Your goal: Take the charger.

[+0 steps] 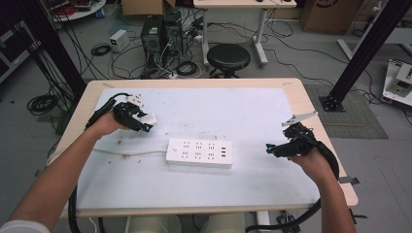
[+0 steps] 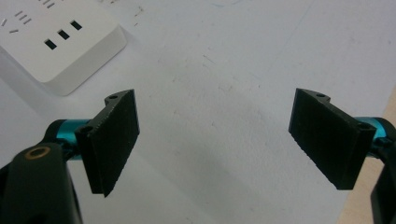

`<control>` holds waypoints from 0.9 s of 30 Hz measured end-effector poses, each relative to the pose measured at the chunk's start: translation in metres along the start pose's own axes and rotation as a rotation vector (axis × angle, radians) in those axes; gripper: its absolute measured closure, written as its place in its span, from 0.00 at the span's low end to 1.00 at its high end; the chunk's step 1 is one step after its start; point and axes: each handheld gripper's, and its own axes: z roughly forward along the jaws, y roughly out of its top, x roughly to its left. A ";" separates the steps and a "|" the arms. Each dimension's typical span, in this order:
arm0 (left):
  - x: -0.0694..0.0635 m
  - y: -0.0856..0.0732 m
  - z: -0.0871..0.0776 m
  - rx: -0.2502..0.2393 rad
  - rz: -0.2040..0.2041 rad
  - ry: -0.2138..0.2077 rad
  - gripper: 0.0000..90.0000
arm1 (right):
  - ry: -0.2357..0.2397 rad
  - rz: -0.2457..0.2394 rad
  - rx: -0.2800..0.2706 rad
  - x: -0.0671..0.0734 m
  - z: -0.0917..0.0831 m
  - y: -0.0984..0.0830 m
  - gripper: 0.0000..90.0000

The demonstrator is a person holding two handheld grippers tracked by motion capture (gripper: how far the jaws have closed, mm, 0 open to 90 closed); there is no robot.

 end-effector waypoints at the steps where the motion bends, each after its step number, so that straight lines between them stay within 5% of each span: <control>1: -0.006 0.001 -0.006 -0.012 -0.016 0.012 0.47 | 0.000 -0.007 -0.009 0.001 -0.002 -0.001 0.18; 5: -0.014 0.001 -0.016 -0.022 -0.047 0.022 0.47 | 0.006 -0.015 -0.017 0.004 -0.005 -0.003 0.18; 13: -0.046 -0.011 -0.047 -0.144 -0.095 0.066 0.47 | 0.036 -0.004 -0.045 0.011 -0.012 -0.012 0.18; 27: -0.093 -0.023 -0.080 -0.235 -0.086 0.102 0.47 | 0.071 -0.040 -0.087 0.025 -0.017 -0.020 0.18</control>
